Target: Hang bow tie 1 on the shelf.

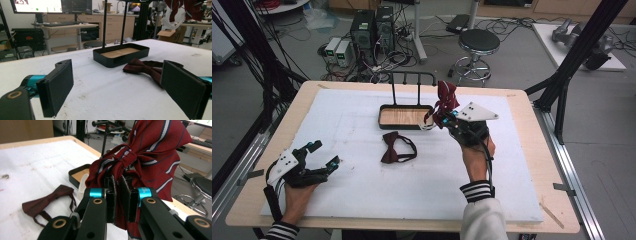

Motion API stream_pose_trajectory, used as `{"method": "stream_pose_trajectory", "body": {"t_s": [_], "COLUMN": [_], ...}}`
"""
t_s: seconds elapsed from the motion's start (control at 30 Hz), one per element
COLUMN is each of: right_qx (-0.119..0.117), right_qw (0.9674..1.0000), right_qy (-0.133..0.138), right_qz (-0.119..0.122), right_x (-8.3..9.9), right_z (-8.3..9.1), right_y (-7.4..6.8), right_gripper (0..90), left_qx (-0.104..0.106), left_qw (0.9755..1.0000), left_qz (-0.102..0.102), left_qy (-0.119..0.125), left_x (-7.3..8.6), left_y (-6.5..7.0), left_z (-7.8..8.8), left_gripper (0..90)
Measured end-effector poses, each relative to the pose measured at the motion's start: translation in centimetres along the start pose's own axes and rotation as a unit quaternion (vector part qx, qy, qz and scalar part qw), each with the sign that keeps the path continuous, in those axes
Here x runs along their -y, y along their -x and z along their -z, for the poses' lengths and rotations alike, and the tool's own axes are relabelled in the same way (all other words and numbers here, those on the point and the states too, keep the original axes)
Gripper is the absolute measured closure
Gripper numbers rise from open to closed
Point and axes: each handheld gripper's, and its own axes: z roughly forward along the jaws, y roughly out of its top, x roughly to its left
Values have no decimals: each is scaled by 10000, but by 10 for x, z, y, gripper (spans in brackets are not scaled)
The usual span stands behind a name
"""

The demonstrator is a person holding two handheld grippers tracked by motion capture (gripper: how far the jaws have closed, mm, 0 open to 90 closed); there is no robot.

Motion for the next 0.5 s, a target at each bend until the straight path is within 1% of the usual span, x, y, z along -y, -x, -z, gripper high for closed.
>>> {"method": "stream_pose_trajectory", "body": {"t_s": [0.07, 0.27, 0.5], "right_qx": [11, 36, 62], "right_qw": [10000, 9998, 9996], "right_qy": [6, 106, 102], "right_qz": [-89, -152, -262], "right_x": [-1, -6, -13], "right_z": [-1, -7, -19], "right_y": [1, 6, 15], "right_gripper": [831, 831, 831], "left_qx": [1, 3, 8], "left_qw": [10000, 10000, 10000], "left_qz": [-2, -18, -44], "left_qy": [-2, -13, -29], "left_x": [0, 0, 0], "left_y": [0, 0, 0], "left_z": [0, 0, 0], "left_gripper": [119, 119, 119]}}
